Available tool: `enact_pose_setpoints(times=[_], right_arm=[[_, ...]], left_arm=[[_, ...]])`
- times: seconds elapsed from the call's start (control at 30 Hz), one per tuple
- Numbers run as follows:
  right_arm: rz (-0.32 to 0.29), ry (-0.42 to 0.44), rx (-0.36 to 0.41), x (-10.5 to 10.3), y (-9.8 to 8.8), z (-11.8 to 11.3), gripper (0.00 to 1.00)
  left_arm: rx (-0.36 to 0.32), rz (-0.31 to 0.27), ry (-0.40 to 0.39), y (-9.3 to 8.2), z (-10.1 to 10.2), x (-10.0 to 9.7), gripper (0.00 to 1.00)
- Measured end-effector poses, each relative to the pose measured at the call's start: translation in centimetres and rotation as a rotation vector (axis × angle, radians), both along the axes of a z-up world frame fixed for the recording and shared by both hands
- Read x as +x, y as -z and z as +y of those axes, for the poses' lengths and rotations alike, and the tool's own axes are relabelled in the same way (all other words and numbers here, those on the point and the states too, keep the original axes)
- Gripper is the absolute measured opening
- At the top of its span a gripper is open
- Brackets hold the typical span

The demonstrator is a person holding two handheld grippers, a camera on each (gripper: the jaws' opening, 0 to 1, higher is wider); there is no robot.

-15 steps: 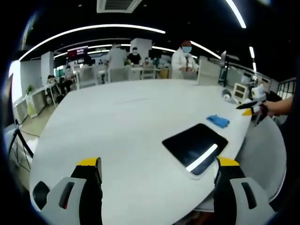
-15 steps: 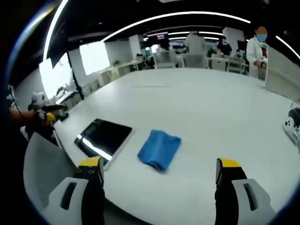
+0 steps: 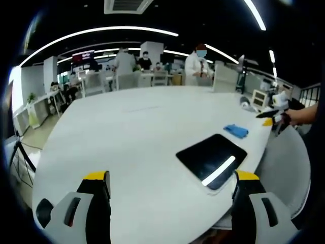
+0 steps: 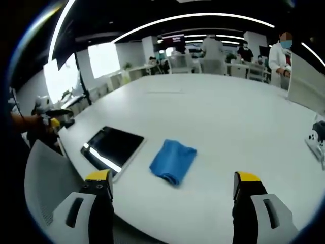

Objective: Wipe the mirror surface with the cleaning cloth until all visible marks leave the cleaned area.

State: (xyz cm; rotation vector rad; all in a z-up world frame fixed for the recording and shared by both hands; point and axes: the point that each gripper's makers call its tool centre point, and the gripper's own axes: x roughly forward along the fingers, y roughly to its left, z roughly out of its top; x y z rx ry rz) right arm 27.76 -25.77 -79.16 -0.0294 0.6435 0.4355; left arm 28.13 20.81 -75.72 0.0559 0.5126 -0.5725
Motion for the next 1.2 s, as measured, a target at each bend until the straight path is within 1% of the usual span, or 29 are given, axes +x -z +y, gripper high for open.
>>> enact_pose_setpoints(times=[0.33,0.53,0.63,0.8,1.0,1.2], right_arm=[[0.014,0.013,0.005,-0.26,0.05,0.02,0.98],[0.029,0.026,0.014,-0.47,0.26,-0.01,0.98],[0.026,0.024,0.012,-0.44,0.2,-0.05,0.98],[0.022,0.019,0.001,-0.36,0.22,-0.11,0.97],[0.021,0.015,-0.003,-0.47,0.31,0.01,0.97],[0.023,0.023,-0.003,-0.49,0.4,-0.11,0.96]], left_arm=[[0.004,0.004,0.012,0.04,0.1,0.18,1.0],[-0.002,0.002,0.018,0.07,-0.23,0.31,1.0],[-0.003,0.001,0.021,0.23,-0.3,0.34,1.0],[-0.015,-0.002,-0.004,0.13,0.04,0.49,1.0],[-0.019,0.004,-0.011,0.23,0.44,0.38,1.0],[-0.021,-0.003,-0.019,-0.07,0.54,0.5,1.0]])
